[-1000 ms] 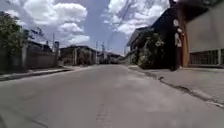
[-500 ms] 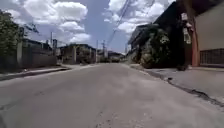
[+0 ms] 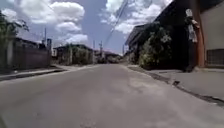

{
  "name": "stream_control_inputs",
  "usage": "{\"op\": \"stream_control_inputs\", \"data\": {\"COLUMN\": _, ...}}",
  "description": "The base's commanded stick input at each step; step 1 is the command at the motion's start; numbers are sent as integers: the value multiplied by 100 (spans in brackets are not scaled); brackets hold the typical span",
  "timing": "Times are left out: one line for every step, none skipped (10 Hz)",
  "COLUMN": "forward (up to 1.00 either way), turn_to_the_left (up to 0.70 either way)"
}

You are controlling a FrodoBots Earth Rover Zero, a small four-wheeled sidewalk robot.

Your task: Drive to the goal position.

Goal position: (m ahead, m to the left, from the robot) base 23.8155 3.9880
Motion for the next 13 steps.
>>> {"op": "stream_control_inputs", "data": {"forward": 100, "turn_to_the_left": 0}}
{"op": "stream_control_inputs", "data": {"forward": 100, "turn_to_the_left": 0}}
{"op": "stream_control_inputs", "data": {"forward": 100, "turn_to_the_left": 0}}
{"op": "stream_control_inputs", "data": {"forward": 100, "turn_to_the_left": 0}}
{"op": "stream_control_inputs", "data": {"forward": 100, "turn_to_the_left": 0}}
{"op": "stream_control_inputs", "data": {"forward": 100, "turn_to_the_left": 0}}
{"op": "stream_control_inputs", "data": {"forward": 100, "turn_to_the_left": 0}}
{"op": "stream_control_inputs", "data": {"forward": 100, "turn_to_the_left": 0}}
{"op": "stream_control_inputs", "data": {"forward": 100, "turn_to_the_left": 0}}
{"op": "stream_control_inputs", "data": {"forward": 100, "turn_to_the_left": 0}}
{"op": "stream_control_inputs", "data": {"forward": 100, "turn_to_the_left": 0}}
{"op": "stream_control_inputs", "data": {"forward": 100, "turn_to_the_left": 0}}
{"op": "stream_control_inputs", "data": {"forward": 100, "turn_to_the_left": 0}}
